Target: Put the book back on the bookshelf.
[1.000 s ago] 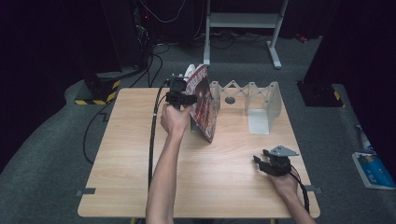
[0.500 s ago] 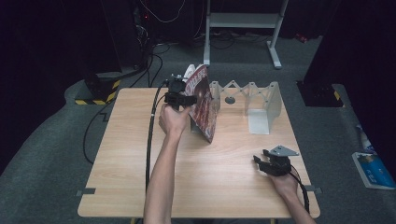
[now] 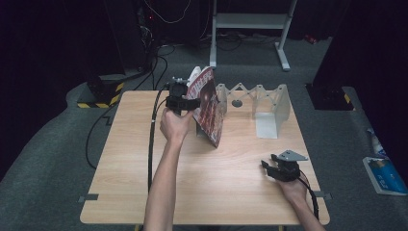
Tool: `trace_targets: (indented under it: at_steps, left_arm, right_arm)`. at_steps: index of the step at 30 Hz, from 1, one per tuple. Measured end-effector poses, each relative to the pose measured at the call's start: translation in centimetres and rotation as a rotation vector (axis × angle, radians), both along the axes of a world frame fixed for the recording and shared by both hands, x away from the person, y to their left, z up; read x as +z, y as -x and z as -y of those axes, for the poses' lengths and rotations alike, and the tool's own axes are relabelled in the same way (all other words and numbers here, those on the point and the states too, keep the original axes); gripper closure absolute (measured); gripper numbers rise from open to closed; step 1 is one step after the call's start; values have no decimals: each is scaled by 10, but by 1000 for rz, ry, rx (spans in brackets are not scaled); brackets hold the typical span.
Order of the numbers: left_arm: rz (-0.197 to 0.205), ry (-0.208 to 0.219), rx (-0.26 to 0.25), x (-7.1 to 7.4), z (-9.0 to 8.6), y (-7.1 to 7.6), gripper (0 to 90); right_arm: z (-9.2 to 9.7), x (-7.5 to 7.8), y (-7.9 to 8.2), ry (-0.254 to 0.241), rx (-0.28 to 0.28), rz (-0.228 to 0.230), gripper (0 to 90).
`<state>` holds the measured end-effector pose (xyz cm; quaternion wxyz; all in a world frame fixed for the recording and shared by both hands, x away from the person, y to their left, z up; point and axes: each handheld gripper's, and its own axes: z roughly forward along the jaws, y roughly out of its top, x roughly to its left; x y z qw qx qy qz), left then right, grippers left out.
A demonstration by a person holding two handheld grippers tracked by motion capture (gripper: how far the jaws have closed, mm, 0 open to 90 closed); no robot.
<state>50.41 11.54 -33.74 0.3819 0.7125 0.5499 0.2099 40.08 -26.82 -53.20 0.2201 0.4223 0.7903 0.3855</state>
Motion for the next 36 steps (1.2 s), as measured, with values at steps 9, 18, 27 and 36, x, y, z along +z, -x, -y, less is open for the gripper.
trace_targets:
  at_steps: [9,18,27,36]
  left_arm:
    - [16,10,-11,5,-5,5,453]
    - [34,26,-14,10,-9,10,450]
    - [53,45,-13,14,-15,16,449]
    - [69,53,-19,18,-20,22,447]
  right_arm:
    - [0,0,0,0,-2,-1,459]
    - [0,0,0,1,-1,0,459]
    - [0,0,0,1,-1,0,458]
    - [0,0,0,1,-1,0,458]
